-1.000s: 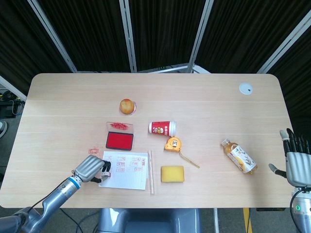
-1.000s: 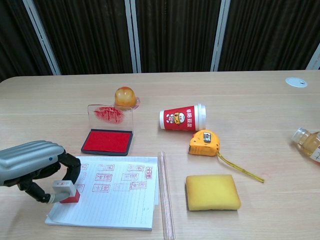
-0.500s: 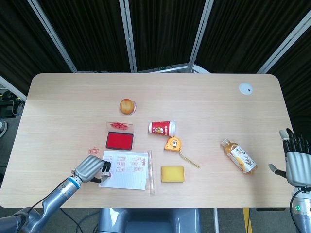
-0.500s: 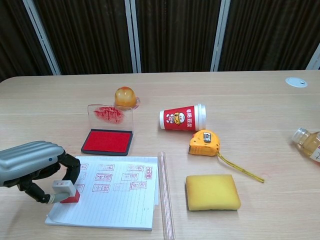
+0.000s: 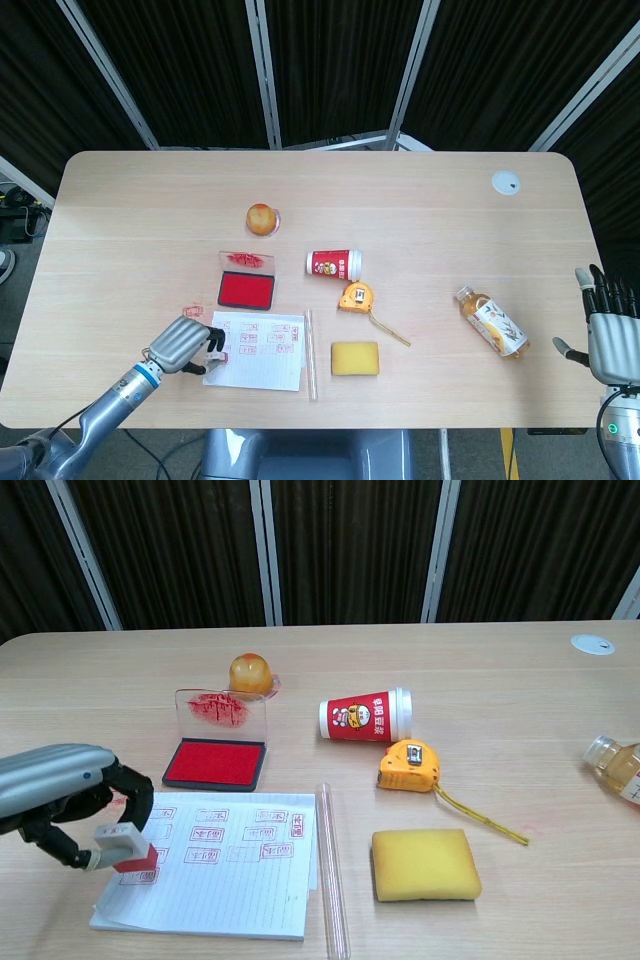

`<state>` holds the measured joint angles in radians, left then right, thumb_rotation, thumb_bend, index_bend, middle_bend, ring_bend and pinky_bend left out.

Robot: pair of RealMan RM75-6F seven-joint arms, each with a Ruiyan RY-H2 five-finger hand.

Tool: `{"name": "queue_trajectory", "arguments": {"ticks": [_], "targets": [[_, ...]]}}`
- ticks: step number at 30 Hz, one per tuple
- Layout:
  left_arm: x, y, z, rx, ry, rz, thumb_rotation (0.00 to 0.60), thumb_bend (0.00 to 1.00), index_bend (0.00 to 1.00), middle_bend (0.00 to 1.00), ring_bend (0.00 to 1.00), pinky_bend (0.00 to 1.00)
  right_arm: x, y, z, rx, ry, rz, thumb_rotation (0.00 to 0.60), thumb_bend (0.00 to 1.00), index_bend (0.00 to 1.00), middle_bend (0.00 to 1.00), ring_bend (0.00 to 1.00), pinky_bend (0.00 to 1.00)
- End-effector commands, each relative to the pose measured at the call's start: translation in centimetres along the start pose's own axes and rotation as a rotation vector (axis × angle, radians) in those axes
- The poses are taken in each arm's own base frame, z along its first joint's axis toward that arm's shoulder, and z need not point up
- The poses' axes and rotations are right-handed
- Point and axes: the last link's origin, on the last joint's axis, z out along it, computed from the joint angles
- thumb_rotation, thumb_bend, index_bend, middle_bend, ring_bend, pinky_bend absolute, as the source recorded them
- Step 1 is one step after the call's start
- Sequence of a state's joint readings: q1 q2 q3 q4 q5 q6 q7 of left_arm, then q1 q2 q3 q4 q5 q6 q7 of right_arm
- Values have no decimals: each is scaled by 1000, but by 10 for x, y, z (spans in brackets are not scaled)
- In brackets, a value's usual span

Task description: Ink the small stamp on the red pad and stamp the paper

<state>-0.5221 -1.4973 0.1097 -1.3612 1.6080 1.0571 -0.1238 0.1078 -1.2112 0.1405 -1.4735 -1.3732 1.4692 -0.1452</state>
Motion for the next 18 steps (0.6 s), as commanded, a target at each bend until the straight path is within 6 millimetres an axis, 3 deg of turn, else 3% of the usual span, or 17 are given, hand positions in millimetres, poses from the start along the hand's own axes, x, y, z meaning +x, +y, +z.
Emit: {"name": "queue_trajectory", "arguments": {"ticks": [1,8,18], "targets": [[45,0,-11,2,134,-66,600,407,609,575,843,901,1,0,0,1,2,3,600,0,0,0,0,0],[69,-22,-12,87,213,-111,600,408,606,573,843,901,1,-1,-1,5,2,3,600,0,0,0,0,0],[45,-63,9,237,125,-103,600,407,595,568,843,902,-1,-3,-1,10,-4,-1,600,0,0,0,0,0]]}}
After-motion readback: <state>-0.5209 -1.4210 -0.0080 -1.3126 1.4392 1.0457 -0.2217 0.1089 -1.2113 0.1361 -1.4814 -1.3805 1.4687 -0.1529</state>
